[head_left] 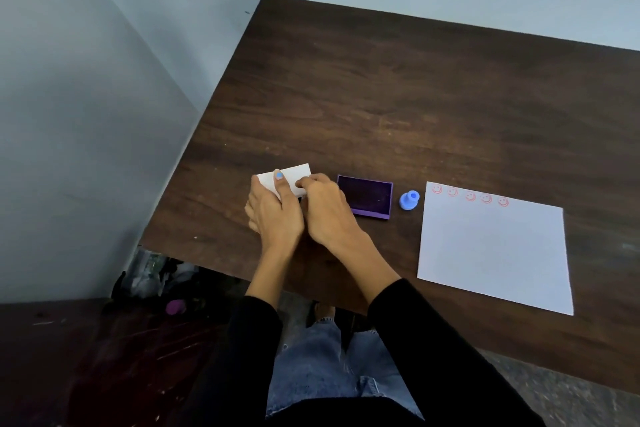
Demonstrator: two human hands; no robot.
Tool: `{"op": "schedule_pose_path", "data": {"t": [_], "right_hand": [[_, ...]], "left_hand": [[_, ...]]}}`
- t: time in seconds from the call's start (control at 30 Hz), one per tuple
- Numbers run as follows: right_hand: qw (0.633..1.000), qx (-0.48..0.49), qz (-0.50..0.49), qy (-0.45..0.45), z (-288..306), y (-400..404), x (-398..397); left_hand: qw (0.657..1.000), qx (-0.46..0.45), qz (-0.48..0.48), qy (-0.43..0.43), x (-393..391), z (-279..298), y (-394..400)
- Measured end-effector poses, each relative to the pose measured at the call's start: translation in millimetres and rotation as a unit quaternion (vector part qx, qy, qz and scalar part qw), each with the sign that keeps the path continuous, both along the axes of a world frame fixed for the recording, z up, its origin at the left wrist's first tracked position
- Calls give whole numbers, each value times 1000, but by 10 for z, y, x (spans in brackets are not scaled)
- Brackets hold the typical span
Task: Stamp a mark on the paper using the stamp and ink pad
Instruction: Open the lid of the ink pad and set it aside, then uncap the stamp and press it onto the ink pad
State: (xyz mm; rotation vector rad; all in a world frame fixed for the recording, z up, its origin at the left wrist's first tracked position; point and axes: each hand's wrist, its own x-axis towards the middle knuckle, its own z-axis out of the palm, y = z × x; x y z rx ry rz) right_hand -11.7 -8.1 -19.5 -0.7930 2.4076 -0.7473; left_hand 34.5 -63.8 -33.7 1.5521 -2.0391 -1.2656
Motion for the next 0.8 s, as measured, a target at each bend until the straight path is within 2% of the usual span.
{"op": "schedule_pose_path", "data": {"t": [0.17, 0.3, 0.43, 0.53, 0.63, 0.8], "right_hand": [[990, -92, -99, 48, 120, 324, -271], [974, -84, -196, 71, 176, 774, -529], [975, 8, -218, 35, 117, 1130, -644], [975, 14, -219, 26, 6, 1218, -626], [972, 1, -231, 36, -107, 1226, -616], [955, -64, -288, 18, -187, 1220, -644]], "left_hand": [[998, -49, -22, 15, -205, 43, 227], [988, -63, -129, 62, -329, 12, 411], [955, -105, -276, -16, -456, -109, 589], [924, -137, -351, -62, -531, -203, 684], [904, -162, -388, -73, -568, -254, 740], [900, -187, -389, -57, -613, -307, 785]]}}
